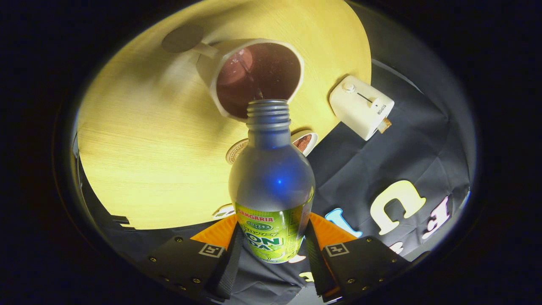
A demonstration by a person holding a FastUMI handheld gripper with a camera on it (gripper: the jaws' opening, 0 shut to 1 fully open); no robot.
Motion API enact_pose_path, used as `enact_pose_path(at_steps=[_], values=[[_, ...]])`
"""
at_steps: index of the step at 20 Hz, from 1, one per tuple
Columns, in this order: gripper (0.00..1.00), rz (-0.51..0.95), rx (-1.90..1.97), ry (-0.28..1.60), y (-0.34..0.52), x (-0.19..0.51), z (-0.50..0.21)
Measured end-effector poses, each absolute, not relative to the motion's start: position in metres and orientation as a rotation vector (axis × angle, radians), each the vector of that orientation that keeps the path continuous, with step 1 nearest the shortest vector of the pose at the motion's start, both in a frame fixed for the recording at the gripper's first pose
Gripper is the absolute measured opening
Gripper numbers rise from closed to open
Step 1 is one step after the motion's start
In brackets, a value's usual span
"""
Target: Take the bottle from table, then pour the juice into the cup, finally place the bottle on the coaster
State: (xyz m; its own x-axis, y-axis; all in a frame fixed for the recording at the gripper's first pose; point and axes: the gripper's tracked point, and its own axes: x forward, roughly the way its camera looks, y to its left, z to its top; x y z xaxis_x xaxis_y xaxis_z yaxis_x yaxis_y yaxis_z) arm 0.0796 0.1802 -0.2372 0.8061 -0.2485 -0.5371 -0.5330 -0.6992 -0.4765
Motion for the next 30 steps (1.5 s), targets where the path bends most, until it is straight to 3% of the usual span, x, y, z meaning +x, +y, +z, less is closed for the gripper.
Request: enact_pose_path(at_steps=[13,30], values=[[0.71,0.534,-2.279,0.593,0.163,0.075,-0.233],[0.71,0.654,-1.830,0.690,0.148,0.057,-0.290]])
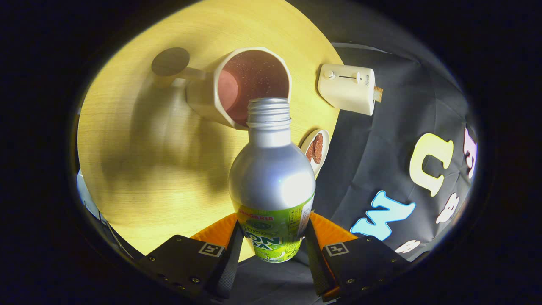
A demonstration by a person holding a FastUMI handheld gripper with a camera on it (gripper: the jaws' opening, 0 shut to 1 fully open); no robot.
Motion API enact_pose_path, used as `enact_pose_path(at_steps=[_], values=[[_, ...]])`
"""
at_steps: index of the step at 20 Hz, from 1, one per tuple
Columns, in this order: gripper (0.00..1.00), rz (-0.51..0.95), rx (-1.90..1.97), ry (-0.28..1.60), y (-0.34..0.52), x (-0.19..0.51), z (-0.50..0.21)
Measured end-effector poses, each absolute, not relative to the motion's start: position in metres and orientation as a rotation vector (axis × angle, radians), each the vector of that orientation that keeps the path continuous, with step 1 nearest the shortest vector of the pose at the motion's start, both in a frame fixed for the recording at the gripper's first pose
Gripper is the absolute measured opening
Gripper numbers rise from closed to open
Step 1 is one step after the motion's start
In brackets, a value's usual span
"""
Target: Take the bottle from table, then pour the juice into the cup, finally place the bottle on the coaster
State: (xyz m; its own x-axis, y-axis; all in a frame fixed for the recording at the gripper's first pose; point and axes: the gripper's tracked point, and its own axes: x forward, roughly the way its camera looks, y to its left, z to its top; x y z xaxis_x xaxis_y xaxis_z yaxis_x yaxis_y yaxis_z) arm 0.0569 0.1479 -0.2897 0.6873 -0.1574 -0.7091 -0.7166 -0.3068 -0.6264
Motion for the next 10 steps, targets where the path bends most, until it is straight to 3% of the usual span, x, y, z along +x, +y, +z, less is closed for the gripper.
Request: enact_pose_path(at_steps=[10], values=[[0.72,0.692,-1.510,0.707,0.152,0.058,-0.311]])
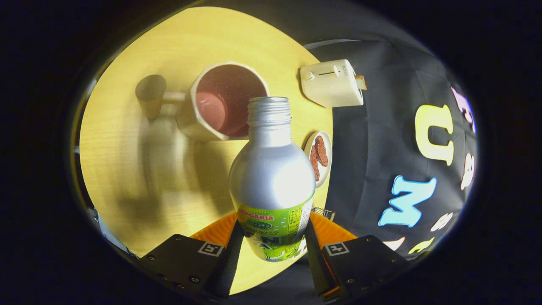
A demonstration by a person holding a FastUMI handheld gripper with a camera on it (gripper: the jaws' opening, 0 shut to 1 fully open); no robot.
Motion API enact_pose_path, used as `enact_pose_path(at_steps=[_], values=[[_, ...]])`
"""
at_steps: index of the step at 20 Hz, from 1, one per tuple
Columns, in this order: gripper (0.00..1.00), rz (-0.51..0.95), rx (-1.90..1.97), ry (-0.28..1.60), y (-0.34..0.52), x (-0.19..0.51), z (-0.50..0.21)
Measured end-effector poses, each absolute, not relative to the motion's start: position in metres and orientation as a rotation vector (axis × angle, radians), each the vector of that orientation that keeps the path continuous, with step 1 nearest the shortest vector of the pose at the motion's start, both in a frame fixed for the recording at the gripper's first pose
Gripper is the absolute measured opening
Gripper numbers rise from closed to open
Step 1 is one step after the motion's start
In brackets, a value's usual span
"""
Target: Take the bottle from table, then pour the juice into the cup, finally place the bottle on the coaster
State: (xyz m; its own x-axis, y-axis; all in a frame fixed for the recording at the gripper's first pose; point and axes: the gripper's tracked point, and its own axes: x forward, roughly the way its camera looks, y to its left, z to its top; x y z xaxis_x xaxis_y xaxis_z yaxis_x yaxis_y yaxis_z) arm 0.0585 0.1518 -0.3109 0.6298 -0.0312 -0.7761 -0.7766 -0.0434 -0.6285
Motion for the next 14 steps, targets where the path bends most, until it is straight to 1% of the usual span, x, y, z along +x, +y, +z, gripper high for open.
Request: enact_pose_path(at_steps=[4,11,14], values=[[0.72,0.691,-1.373,0.682,0.155,0.063,-0.317],[0.72,0.669,-1.096,0.745,0.148,0.063,-0.334],[0.72,0.650,-1.000,0.704,0.150,0.074,-0.333]])
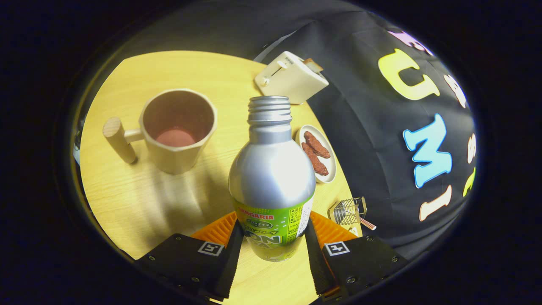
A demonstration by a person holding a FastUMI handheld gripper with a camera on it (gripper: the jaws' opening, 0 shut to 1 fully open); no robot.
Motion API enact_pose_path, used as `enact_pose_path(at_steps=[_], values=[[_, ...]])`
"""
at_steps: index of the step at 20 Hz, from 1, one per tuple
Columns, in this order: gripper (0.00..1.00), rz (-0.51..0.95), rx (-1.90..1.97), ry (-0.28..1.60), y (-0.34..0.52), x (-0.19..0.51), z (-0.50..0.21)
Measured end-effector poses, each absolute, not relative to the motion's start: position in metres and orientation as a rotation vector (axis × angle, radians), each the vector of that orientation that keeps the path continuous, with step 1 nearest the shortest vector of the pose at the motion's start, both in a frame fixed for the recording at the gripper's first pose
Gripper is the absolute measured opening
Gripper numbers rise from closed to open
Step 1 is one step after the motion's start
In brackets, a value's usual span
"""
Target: Take the bottle from table, then pour the juice into the cup, finally place the bottle on the coaster
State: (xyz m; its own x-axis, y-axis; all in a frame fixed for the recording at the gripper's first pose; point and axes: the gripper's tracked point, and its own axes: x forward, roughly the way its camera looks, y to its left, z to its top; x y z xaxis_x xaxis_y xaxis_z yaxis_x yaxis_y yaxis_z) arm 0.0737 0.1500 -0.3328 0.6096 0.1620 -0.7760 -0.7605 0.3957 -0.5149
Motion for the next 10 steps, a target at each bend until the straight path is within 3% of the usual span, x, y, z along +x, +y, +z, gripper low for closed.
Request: enact_pose_path(at_steps=[10], values=[[0.72,0.606,-0.628,0.707,0.155,0.102,-0.341]])
